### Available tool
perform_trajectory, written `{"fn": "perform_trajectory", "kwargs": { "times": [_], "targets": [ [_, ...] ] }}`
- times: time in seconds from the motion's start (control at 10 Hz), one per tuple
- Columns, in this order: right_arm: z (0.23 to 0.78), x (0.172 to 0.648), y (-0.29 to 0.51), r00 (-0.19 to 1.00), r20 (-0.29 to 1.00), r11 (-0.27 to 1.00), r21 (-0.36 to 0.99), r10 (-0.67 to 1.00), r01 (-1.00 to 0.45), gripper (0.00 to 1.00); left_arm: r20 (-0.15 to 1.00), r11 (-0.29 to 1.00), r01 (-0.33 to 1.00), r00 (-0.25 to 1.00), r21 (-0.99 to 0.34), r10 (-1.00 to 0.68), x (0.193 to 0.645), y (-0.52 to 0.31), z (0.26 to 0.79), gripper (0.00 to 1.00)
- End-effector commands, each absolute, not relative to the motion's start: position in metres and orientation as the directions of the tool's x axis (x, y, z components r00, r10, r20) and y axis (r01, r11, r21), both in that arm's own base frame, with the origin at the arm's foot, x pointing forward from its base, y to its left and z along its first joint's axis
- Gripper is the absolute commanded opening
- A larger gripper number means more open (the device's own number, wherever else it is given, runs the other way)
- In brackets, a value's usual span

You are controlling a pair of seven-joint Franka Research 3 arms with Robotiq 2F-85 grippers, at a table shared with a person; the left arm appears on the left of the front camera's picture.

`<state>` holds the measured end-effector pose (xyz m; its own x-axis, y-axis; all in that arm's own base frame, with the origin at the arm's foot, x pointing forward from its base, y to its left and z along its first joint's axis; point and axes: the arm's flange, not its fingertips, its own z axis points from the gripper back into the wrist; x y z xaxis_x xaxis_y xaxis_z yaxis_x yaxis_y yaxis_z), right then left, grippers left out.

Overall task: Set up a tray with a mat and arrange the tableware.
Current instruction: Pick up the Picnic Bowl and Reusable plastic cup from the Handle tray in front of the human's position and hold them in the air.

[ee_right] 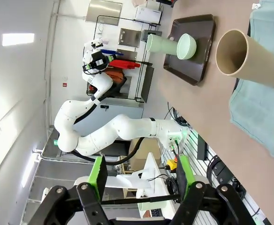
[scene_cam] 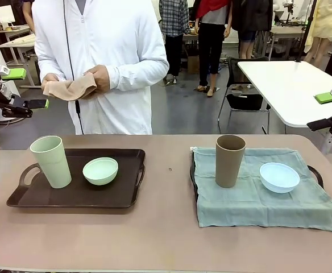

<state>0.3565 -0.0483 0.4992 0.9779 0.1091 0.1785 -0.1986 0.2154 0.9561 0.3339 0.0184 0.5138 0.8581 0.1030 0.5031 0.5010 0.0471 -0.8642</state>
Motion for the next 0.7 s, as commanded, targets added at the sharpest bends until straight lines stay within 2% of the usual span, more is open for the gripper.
{"fn": "perform_trajectory", "kwargs": {
  "times": [0.0, 0.6],
  "targets": [
    [0.5, 0.3583, -0.05, 0.98, 0.164, 0.234, 0.954, 0.111, -0.186, 0.78, 0.502, 0.033, 0.501, 0.857, -0.865, 0.118, 0.3335, 0.0183, 0.5155, 1.0],
    [0.5, 0.3583, -0.05, 0.98, 0.164, 0.234, 0.954, 0.111, -0.186, 0.78, 0.502, 0.033, 0.501, 0.857, -0.865, 0.118, 0.3335, 0.0183, 0.5155, 1.0]
  ]
}}
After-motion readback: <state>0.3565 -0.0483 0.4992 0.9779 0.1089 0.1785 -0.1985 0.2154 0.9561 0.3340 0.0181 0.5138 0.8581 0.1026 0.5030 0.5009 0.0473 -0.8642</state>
